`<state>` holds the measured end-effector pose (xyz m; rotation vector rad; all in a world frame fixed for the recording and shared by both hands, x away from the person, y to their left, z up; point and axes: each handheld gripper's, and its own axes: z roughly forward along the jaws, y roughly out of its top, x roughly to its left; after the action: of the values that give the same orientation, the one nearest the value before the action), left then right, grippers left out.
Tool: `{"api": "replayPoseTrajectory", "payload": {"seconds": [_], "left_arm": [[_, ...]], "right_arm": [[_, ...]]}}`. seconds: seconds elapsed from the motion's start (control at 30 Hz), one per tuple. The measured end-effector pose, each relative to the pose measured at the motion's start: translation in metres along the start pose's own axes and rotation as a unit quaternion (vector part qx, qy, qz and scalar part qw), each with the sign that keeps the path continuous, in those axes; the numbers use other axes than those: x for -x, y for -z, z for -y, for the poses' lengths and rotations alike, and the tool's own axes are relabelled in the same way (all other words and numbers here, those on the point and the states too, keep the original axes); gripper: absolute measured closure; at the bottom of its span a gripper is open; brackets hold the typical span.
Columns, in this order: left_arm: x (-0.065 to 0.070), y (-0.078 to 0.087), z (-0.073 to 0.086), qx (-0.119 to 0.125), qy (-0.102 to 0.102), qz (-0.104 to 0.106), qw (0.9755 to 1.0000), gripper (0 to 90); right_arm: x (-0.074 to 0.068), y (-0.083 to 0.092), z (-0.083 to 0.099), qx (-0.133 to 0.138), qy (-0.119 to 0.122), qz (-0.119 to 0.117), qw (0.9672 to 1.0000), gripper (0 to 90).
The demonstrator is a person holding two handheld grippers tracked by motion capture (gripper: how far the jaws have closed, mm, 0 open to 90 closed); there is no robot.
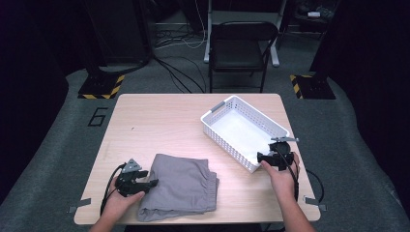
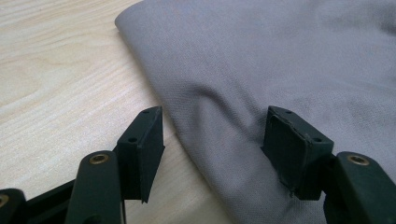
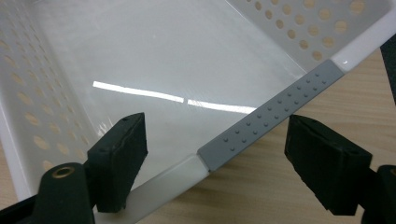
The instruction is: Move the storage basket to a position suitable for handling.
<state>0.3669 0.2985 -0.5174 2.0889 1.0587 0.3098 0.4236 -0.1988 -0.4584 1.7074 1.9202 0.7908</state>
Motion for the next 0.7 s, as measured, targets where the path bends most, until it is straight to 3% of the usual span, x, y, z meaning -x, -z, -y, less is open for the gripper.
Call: {"api": "replayPoseTrajectory", "payload": {"seconds": [0.1, 0.37, 0.7], "left_arm": [[0.0, 0.0, 0.0, 0.0, 0.0, 0.0, 1.0, 37.7], [-0.001, 0.001, 0.0, -0.007, -0.003, 0.005, 1.0, 37.6], [-0.002, 0.0, 0.0, -0.006, 0.002, 0.008, 0.9999, 37.3]], "right_arm": [[-0.001, -0.004, -0.006, -0.007, 0.001, -0.003, 1.0, 24.0], [-0.017, -0.016, -0.025, -0.018, 0.036, -0.003, 0.9992, 32.6], [-0.037, -0.033, -0.047, -0.017, 0.073, -0.03, 0.9967, 43.7]]}}
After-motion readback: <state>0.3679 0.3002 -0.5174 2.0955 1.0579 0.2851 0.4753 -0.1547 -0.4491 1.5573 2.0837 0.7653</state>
